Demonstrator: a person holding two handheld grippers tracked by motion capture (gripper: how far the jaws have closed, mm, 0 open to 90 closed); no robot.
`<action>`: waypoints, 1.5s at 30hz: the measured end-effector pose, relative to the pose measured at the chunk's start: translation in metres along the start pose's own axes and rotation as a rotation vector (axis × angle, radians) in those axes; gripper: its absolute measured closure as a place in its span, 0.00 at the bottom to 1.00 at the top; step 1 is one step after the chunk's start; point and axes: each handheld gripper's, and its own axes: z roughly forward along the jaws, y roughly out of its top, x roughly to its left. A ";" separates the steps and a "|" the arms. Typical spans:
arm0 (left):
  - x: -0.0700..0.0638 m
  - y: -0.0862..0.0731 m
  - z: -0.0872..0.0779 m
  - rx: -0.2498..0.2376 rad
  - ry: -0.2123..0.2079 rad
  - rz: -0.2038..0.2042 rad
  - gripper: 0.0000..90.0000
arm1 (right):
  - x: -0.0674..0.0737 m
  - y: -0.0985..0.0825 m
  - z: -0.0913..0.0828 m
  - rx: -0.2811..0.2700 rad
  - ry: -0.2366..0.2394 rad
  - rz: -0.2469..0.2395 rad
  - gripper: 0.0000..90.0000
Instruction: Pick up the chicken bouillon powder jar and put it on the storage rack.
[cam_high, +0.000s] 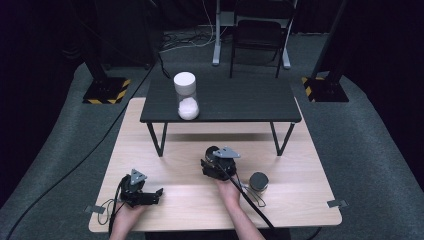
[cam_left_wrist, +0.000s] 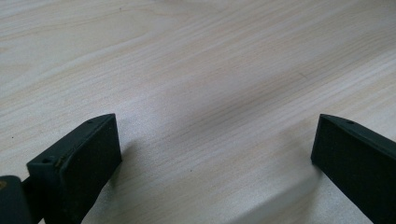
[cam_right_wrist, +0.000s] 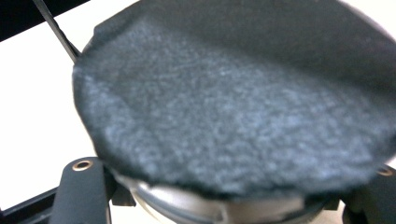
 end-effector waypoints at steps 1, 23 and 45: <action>0.000 0.000 0.000 0.000 -0.001 0.000 0.01 | 0.000 0.000 -0.001 0.001 0.004 -0.003 0.32; 0.000 0.000 0.000 0.000 -0.001 0.002 0.01 | 0.002 0.029 -0.053 0.018 0.073 -0.023 0.33; 0.000 0.000 0.000 0.001 -0.001 0.004 0.01 | -0.003 0.057 -0.087 0.026 0.131 -0.060 0.33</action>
